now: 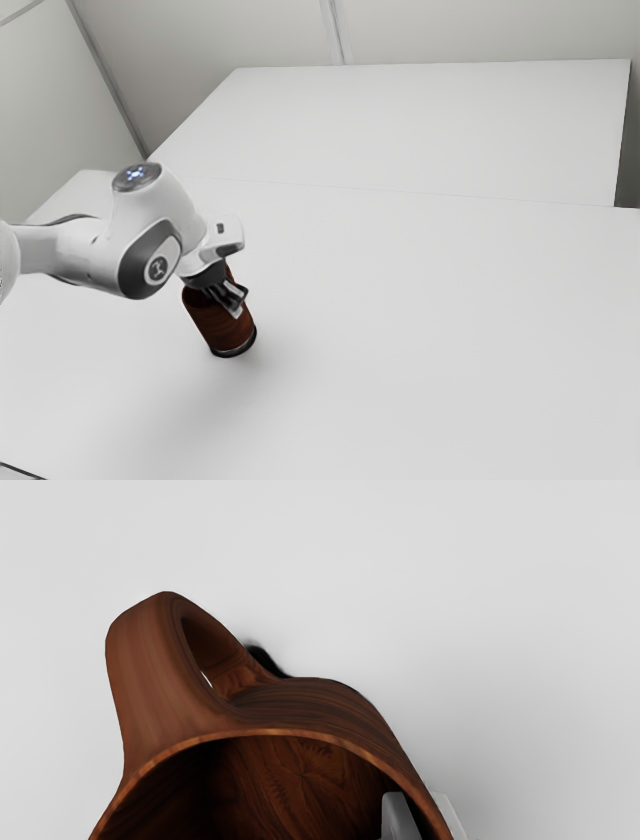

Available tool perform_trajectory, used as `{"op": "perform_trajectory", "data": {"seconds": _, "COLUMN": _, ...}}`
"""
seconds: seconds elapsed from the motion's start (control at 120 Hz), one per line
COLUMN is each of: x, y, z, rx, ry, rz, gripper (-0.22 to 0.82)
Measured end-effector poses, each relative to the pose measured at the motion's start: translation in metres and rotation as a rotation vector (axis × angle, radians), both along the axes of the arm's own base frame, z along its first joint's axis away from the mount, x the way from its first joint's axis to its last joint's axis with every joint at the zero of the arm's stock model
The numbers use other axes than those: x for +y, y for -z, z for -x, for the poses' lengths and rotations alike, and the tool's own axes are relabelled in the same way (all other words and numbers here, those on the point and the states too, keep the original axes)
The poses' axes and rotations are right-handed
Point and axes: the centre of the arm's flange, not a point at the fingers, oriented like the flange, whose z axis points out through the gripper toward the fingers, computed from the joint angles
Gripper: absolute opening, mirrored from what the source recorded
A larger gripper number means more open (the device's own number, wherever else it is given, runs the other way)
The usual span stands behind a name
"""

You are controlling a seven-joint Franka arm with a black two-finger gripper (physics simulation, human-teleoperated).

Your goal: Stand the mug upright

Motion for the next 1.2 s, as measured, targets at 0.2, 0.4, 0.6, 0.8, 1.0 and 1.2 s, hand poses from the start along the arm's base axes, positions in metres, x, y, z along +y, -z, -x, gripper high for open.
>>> {"op": "perform_trajectory", "data": {"seconds": 0.2, "x": 0.000, "y": 0.012, "z": -0.002, "rx": 0.014, "ry": -0.030, "rz": 0.009, "gripper": -0.17}}
{"op": "perform_trajectory", "data": {"seconds": 0.4, "x": -0.004, "y": 0.013, "z": -0.001, "rx": 0.018, "ry": -0.042, "rz": 0.018, "gripper": 0.07}}
{"op": "perform_trajectory", "data": {"seconds": 0.6, "x": -0.009, "y": 0.001, "z": -0.001, "rx": -0.003, "ry": -0.043, "rz": 0.026, "gripper": 0.39}}
{"op": "perform_trajectory", "data": {"seconds": 0.8, "x": -0.009, "y": -0.021, "z": -0.003, "rx": -0.022, "ry": -0.047, "rz": 0.027, "gripper": 0.52}}
{"op": "perform_trajectory", "data": {"seconds": 1.0, "x": -0.012, "y": -0.066, "z": -0.022, "rx": -0.003, "ry": -0.053, "rz": 0.037, "gripper": 0.57}}
{"op": "perform_trajectory", "data": {"seconds": 1.2, "x": -0.018, "y": -0.127, "z": -0.053, "rx": 0.069, "ry": -0.058, "rz": 0.051, "gripper": 0.59}}
